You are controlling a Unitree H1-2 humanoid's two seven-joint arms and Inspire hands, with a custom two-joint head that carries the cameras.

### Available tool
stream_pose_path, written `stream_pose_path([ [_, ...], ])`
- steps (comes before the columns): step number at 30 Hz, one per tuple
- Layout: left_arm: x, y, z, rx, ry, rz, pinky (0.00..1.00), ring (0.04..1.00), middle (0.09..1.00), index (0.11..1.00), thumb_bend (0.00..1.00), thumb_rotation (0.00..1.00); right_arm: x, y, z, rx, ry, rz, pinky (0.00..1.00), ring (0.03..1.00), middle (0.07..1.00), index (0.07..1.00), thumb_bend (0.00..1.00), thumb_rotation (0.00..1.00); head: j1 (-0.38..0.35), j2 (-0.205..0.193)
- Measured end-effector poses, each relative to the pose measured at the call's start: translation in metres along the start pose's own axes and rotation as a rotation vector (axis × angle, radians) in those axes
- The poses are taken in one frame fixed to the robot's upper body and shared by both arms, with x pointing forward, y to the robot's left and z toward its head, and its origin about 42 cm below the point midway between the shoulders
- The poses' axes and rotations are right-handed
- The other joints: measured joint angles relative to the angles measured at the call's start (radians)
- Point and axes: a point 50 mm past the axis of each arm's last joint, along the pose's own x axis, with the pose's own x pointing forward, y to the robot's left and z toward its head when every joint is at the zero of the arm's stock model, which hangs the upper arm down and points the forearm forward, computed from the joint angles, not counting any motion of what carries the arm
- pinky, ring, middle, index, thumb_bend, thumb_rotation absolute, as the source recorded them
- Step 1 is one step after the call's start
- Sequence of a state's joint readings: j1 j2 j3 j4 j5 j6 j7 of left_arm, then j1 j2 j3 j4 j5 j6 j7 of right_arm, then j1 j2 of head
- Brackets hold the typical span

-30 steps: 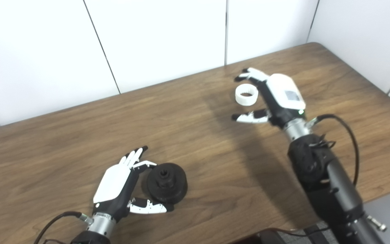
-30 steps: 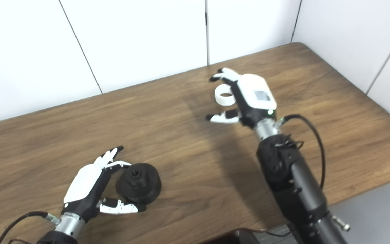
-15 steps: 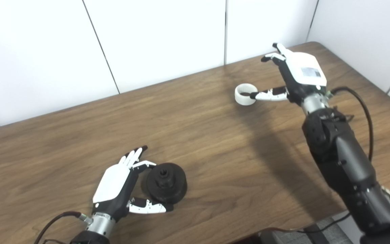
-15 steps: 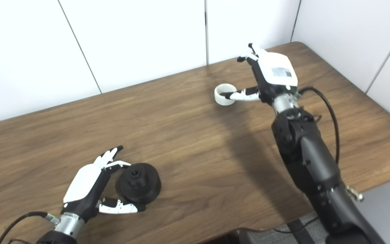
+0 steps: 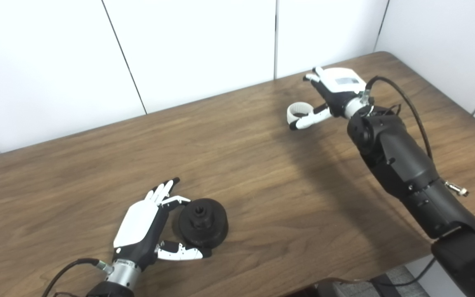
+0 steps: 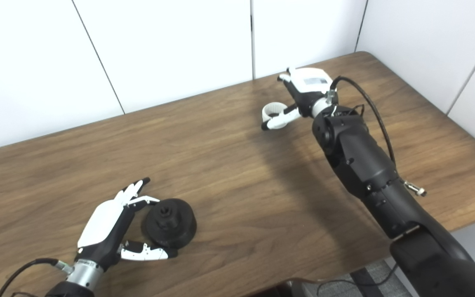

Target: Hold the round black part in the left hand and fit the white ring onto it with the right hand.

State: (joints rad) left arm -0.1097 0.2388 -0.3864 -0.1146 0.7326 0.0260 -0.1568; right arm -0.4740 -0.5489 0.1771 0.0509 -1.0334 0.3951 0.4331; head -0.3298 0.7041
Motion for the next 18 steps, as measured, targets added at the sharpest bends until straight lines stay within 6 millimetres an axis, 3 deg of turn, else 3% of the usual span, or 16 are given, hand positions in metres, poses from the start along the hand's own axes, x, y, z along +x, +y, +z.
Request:
stream_pose_path([
  [10,0.000,0.001,0.000,0.000,0.002,-0.003,1.00,1.000,1.000,0.624,0.99,0.35,0.006,0.011,0.008,-0.028,-0.020,0.055,0.88,1.000,1.000,0.917,1.00,0.73,0.002,0.000],
  [18,0.000,0.001,-0.001,0.000,0.002,-0.003,1.00,1.000,1.000,0.624,0.99,0.36,0.009,0.016,0.007,-0.031,-0.016,0.076,0.88,0.992,1.000,0.906,1.00,0.66,-0.006,-0.002],
])
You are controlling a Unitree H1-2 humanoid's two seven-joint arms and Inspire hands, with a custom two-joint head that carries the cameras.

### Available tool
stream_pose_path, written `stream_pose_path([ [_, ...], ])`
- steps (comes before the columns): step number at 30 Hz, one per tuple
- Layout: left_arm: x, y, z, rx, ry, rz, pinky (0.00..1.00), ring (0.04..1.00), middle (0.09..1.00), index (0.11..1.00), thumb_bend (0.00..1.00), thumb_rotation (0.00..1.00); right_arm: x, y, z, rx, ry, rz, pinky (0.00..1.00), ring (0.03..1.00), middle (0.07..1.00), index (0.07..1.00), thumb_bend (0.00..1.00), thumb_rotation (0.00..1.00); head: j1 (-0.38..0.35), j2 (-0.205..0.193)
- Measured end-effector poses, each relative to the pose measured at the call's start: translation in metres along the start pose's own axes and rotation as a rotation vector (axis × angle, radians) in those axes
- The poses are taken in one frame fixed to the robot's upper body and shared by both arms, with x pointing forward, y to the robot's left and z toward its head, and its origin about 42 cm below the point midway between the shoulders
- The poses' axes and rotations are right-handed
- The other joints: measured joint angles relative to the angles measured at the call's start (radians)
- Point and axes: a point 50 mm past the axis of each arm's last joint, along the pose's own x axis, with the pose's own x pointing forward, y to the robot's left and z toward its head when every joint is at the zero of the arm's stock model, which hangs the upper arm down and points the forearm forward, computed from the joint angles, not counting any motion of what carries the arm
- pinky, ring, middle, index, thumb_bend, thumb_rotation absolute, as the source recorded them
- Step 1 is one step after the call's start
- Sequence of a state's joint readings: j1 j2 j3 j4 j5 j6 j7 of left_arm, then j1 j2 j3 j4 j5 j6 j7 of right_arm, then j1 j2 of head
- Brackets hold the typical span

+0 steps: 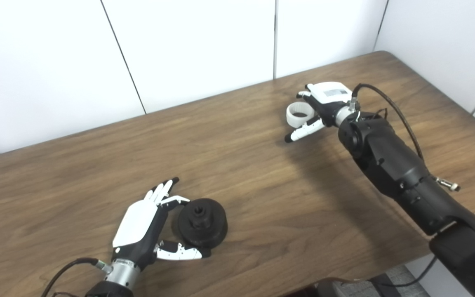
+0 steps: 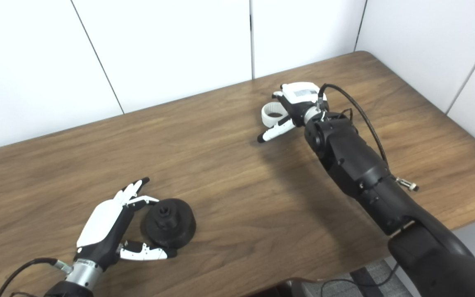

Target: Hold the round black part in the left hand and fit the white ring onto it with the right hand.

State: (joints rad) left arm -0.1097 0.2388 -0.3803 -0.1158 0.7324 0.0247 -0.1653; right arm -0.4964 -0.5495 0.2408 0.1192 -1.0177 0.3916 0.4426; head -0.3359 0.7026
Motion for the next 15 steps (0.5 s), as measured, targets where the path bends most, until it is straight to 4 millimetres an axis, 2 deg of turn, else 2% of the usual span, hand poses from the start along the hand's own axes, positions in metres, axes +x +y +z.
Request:
stream_pose_path([
  [10,-0.003,0.002,-0.001,0.000,0.005,0.000,1.00,1.000,1.000,0.623,0.98,0.37,0.005,0.008,-0.010,-0.001,0.030,0.035,0.91,0.980,1.000,0.899,1.00,0.63,0.005,0.005],
  [15,-0.006,0.003,-0.003,0.003,0.010,0.002,1.00,1.000,1.000,0.621,0.98,0.37,0.007,0.009,-0.018,-0.016,0.050,0.040,0.89,0.972,1.000,0.896,1.00,0.62,0.002,0.005],
])
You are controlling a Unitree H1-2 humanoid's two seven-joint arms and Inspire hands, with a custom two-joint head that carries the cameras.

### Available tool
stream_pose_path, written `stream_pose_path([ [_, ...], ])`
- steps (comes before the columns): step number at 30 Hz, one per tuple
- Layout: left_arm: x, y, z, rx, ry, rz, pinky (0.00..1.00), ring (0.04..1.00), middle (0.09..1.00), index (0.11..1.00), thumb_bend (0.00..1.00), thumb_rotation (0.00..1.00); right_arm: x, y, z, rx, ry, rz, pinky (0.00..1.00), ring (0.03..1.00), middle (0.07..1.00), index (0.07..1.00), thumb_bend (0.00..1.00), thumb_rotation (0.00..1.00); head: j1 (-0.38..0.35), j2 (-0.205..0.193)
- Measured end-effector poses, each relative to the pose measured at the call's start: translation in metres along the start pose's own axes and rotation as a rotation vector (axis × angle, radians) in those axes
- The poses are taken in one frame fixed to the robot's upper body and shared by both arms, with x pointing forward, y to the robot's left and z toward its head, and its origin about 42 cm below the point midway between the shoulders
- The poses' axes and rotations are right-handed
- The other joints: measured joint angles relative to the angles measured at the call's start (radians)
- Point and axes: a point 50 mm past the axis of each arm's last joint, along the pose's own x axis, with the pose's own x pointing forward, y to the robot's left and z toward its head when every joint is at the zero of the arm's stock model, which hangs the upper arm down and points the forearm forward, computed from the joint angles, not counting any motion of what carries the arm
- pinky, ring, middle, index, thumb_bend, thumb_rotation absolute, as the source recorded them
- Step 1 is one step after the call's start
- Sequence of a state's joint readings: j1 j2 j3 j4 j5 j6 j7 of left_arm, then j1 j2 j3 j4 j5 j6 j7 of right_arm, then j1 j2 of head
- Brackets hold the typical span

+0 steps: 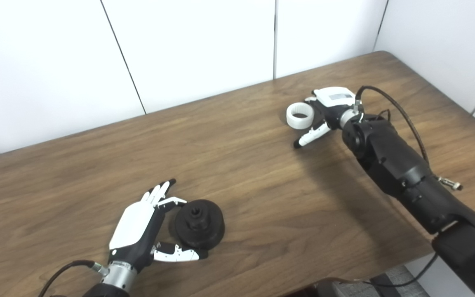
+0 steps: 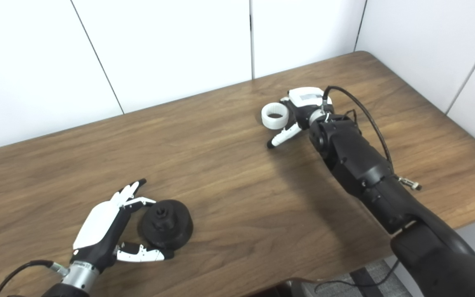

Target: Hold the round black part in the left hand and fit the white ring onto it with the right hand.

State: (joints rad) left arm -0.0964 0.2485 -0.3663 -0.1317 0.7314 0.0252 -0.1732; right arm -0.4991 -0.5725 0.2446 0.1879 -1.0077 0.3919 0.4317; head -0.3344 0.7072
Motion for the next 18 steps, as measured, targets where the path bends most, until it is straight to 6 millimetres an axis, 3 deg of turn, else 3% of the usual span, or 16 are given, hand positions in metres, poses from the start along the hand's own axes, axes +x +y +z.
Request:
stream_pose_path([
  [7,-0.0016,0.0003,-0.0017,-0.002,0.004,0.001,1.00,1.000,1.000,0.623,0.98,0.38,0.0035,-0.0006,-0.0040,0.002,0.014,-0.023,0.90,0.951,0.990,0.872,0.96,0.56,0.000,0.003],
  [12,-0.0019,0.0005,-0.0020,-0.002,0.003,0.000,1.00,1.000,1.000,0.623,0.98,0.37,0.0041,-0.0041,-0.0064,0.040,0.008,-0.089,0.84,0.874,0.923,0.754,0.85,0.43,0.003,0.006],
  [18,-0.0023,0.0006,-0.0020,-0.001,0.005,0.001,1.00,1.000,1.000,0.623,0.98,0.37,0.0025,-0.0047,-0.0102,0.091,0.005,-0.176,0.87,0.865,0.909,0.713,0.81,0.42,0.014,0.009],
])
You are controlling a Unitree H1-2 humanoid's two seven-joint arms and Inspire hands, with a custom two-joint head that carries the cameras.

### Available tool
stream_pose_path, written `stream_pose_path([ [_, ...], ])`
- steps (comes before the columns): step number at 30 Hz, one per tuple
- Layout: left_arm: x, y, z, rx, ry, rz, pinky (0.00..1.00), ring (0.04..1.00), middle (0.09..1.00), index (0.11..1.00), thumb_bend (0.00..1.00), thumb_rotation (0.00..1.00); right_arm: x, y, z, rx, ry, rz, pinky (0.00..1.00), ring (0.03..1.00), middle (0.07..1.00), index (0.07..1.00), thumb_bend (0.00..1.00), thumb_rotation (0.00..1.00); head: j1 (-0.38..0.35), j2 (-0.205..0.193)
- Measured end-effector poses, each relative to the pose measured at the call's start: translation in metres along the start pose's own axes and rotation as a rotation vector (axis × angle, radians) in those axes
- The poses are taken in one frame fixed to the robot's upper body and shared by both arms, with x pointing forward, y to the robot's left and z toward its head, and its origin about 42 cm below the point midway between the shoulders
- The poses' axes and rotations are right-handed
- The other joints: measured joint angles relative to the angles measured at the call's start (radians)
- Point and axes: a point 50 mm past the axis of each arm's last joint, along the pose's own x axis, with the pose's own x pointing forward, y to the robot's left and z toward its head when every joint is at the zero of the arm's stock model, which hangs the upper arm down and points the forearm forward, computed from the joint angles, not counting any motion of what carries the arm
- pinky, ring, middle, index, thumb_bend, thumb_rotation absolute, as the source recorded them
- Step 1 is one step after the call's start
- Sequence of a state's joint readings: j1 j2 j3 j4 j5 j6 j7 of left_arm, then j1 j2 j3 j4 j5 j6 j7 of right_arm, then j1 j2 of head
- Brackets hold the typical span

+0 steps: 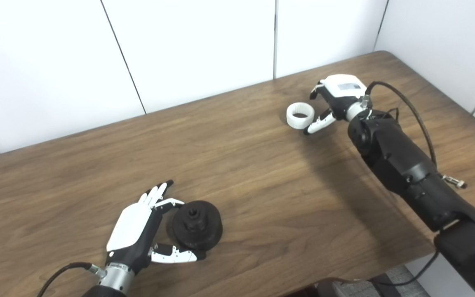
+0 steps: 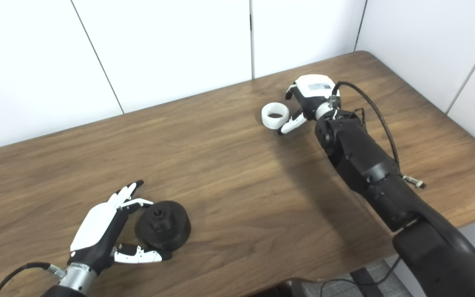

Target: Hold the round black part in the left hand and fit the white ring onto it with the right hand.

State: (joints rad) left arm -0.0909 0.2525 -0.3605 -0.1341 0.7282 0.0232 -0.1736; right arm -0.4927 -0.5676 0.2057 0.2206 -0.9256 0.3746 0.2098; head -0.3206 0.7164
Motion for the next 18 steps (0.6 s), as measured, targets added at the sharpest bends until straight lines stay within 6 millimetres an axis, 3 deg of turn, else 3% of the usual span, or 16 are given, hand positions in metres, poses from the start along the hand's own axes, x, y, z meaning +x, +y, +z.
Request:
stream_pose_path([
  [18,0.000,0.001,0.002,0.001,0.006,-0.008,1.00,1.000,1.000,0.620,0.98,0.38,0.001,0.016,0.014,0.013,-0.020,0.013,0.83,0.869,0.924,0.753,0.87,0.48,0.015,0.008],
])
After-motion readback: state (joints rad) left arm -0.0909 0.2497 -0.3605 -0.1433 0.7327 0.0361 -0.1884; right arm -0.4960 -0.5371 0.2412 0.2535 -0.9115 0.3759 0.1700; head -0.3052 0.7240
